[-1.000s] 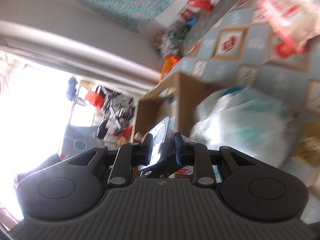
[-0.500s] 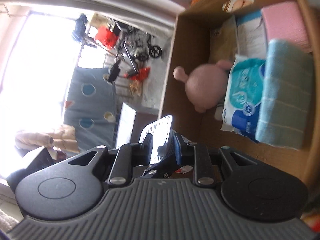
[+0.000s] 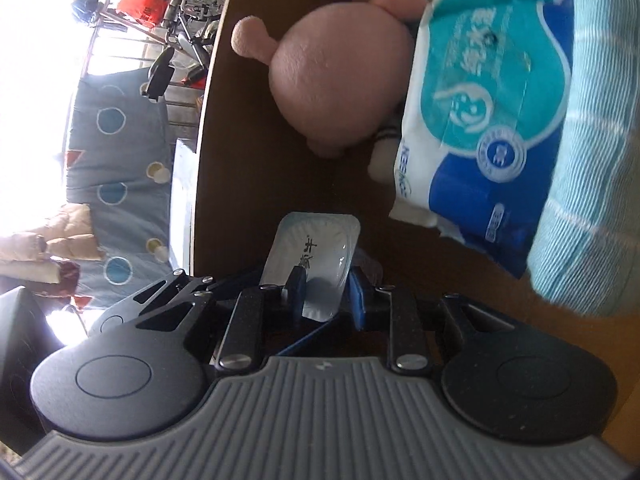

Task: Organize soft objects
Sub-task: 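Carry the white yogurt cup into the cardboard box with both tools and open them, then move the right tool to the green floral scrunchie while the left tool moves to the striped sock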

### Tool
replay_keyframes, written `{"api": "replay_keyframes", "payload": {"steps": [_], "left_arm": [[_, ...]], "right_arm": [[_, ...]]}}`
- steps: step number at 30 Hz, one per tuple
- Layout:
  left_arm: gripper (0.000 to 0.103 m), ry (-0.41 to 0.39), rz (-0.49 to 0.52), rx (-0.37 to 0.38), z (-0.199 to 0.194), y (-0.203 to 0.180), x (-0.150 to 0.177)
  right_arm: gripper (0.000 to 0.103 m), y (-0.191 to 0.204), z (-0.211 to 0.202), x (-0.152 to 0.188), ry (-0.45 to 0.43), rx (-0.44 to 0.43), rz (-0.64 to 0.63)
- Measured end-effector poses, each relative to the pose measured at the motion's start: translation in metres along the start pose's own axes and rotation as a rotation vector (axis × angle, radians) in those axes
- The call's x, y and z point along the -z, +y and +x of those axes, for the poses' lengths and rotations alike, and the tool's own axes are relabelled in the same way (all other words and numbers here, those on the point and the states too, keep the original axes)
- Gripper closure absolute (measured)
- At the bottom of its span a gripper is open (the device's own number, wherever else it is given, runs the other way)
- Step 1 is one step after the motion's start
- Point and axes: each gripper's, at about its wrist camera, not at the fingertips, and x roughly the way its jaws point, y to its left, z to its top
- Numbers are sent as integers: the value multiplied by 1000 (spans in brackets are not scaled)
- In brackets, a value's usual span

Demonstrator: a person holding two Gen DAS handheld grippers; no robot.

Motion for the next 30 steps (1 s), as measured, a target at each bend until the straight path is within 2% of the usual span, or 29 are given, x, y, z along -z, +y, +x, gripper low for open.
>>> {"api": "replay_keyframes", "payload": {"steps": [5,9,12,19,21,23,30], "left_arm": [[32,3,-39,18,-12,7,-2],[29,-27,-34,-2,-24,3,-3],[29,-39,-64,10,-31,1,-10],[27,-150,-88,70,-59,-24,-30],[27,-172,-75,93,-65,-38,-38],[27,-193,-53,112,-70,-55,-45],[26,-231,50,180,-74,-131,-63]], "right_arm": [[80,5,-3,12,0,-14,-8],[79,12,-16,13,-41,6,-29],[79,10,-31,14,-82,-22,-14],[72,3,-100,31,-286,-115,9],[64,-6,-129,43,-363,-133,28],[58,-19,-161,55,-436,-128,54],[56,-83,-267,119,-633,-19,190]]}}
